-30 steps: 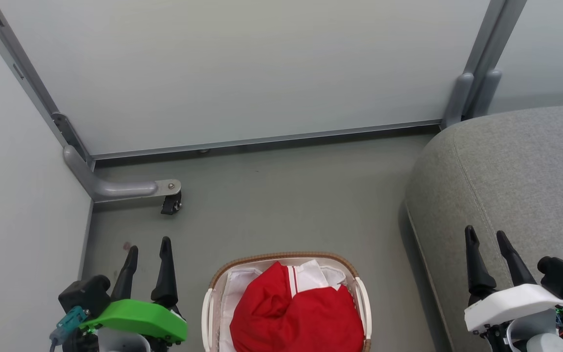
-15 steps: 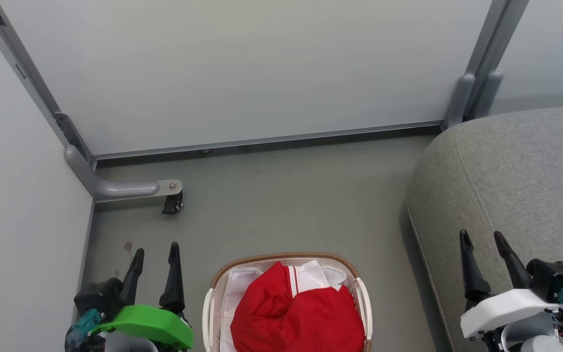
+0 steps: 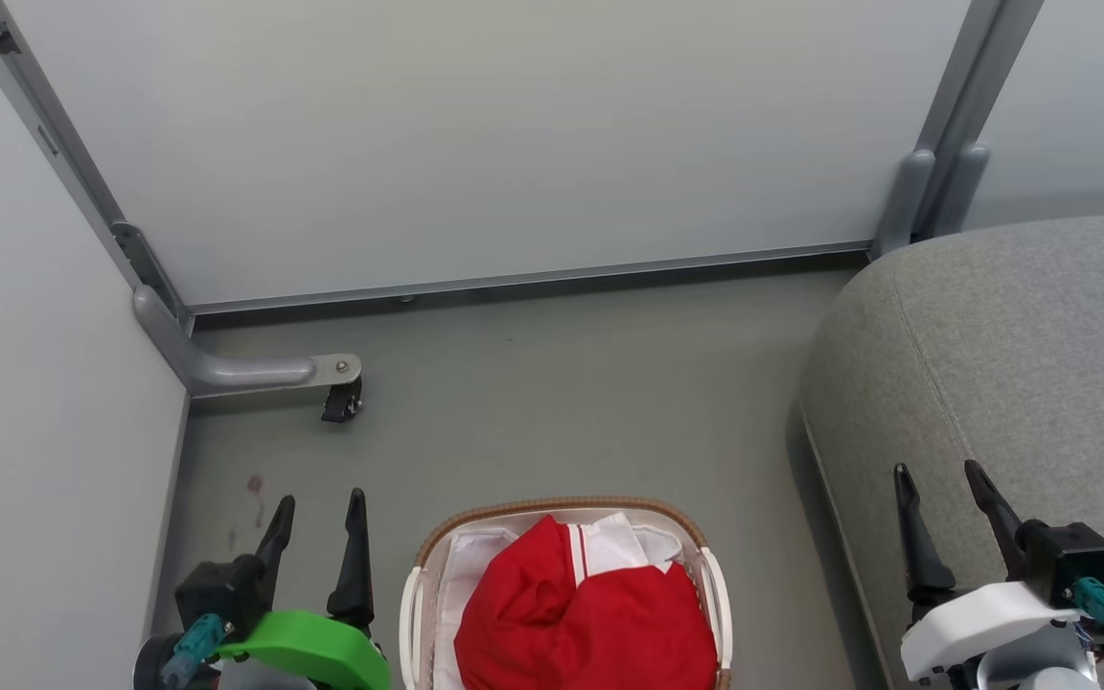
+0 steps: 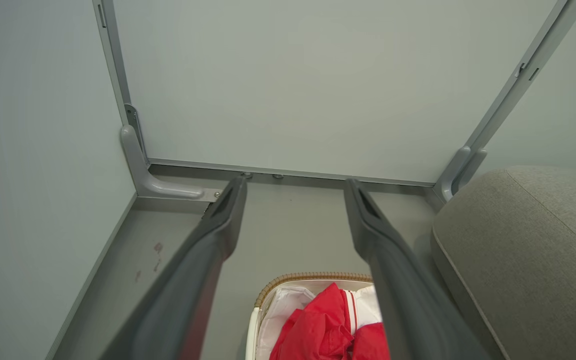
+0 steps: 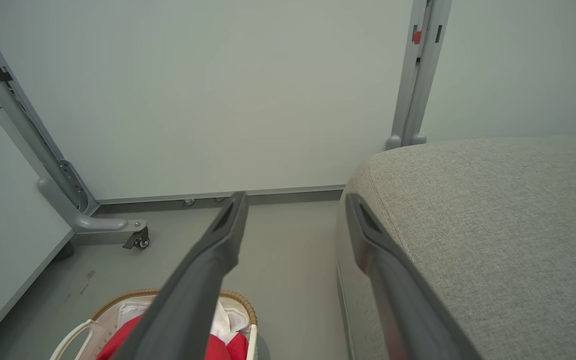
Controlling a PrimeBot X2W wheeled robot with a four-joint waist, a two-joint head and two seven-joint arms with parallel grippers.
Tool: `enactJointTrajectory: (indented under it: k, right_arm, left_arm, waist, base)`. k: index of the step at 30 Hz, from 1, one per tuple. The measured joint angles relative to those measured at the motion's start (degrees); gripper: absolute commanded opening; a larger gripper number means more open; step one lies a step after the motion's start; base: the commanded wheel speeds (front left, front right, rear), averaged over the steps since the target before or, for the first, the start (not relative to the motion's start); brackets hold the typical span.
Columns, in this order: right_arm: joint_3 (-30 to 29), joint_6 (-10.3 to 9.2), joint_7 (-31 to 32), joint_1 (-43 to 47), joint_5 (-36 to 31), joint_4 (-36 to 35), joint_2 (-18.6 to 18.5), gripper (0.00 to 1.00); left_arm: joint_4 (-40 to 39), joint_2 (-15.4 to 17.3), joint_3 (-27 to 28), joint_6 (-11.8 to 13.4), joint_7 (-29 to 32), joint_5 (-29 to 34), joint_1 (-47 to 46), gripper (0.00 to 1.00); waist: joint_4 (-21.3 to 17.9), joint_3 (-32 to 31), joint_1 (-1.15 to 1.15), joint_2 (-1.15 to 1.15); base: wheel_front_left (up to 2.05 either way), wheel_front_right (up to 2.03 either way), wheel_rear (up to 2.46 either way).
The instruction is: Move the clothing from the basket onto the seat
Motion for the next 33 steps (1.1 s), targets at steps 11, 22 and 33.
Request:
enactJointTrajectory:
  k: [11,22,33]
  right_arm:
    - [0.02,0.00,-1.15,0.24,-4.80,0.35,-0.05,1.00]
    - [0.16,0.01,-1.98,0.26,-7.91,0.41,-0.10,1.00]
    - [0.13,0.01,-1.98,0.26,-7.91,0.40,-0.10,1.00]
  left_arm:
    - [1.47,0.02,-0.90,0.00,-1.13,3.75,0.05,1.00]
    - [2.27,0.04,-1.41,0.15,-1.97,6.53,0.05,1.00]
    - [2.69,0.05,-1.47,0.15,-2.04,6.77,0.05,1.00]
  waist:
    - [0.27,-0.07,0.00,0.00]
    - [0.46,0.13,0.00,0.00]
    - [0.35,0.46,0.00,0.00]
  base:
    - [0.00,0.00,0.00]
    - [0.00,0.00,0.00]
    - [0.00,0.00,0.00]
